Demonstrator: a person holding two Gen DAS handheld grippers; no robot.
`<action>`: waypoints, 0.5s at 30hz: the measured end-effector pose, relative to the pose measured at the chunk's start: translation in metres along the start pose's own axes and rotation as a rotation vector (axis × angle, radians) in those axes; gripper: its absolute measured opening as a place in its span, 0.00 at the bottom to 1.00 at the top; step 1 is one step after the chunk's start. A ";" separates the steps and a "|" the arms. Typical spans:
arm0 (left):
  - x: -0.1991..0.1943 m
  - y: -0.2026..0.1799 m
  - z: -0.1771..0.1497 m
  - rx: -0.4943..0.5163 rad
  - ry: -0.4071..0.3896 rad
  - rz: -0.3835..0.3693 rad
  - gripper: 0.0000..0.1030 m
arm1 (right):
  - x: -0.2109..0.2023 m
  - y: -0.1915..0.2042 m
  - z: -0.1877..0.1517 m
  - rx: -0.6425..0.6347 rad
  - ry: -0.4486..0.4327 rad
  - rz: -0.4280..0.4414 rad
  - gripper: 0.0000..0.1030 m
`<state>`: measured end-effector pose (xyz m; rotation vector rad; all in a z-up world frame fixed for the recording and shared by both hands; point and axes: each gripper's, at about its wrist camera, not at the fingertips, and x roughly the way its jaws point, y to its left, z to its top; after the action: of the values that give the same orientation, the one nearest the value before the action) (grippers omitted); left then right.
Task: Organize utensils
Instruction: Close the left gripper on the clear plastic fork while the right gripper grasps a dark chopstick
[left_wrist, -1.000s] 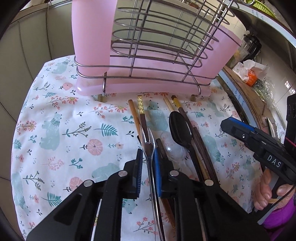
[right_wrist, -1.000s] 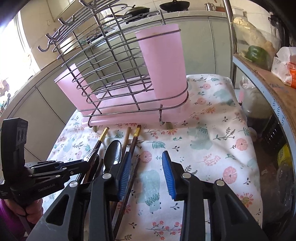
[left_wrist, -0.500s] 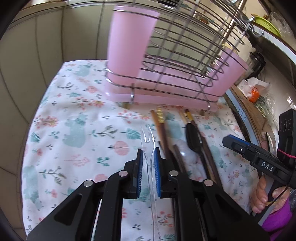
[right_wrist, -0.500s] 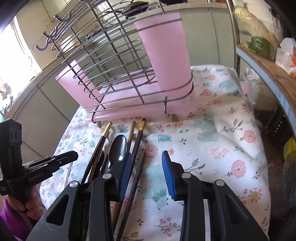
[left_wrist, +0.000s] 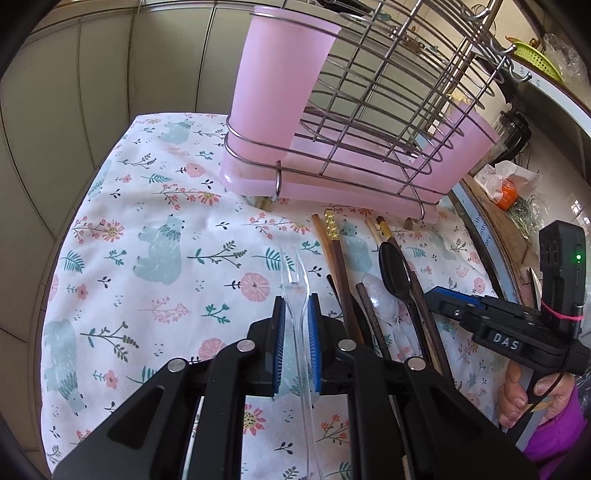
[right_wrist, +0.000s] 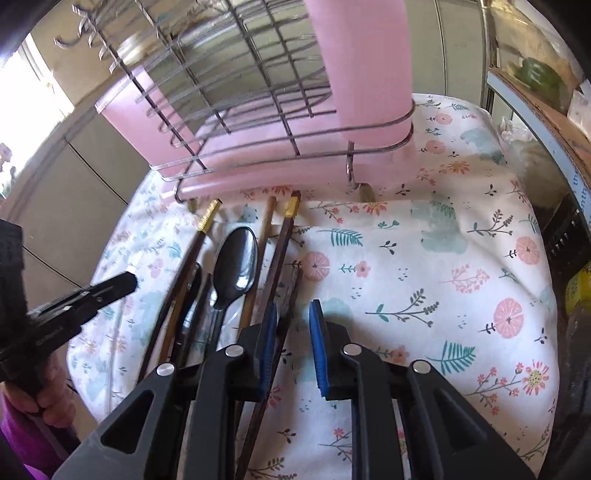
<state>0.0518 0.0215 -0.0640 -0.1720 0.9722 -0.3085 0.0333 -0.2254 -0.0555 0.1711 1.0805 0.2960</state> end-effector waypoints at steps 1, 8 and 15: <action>0.001 0.001 0.000 -0.002 0.002 0.000 0.11 | 0.001 0.002 0.001 -0.007 0.003 -0.011 0.18; 0.002 0.008 0.002 -0.004 0.008 0.009 0.11 | 0.012 0.004 0.014 -0.019 0.054 -0.061 0.16; 0.003 0.010 0.004 -0.011 0.014 0.016 0.11 | 0.020 -0.001 0.024 -0.013 0.100 -0.050 0.16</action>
<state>0.0586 0.0304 -0.0671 -0.1724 0.9894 -0.2897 0.0636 -0.2195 -0.0618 0.1178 1.1799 0.2687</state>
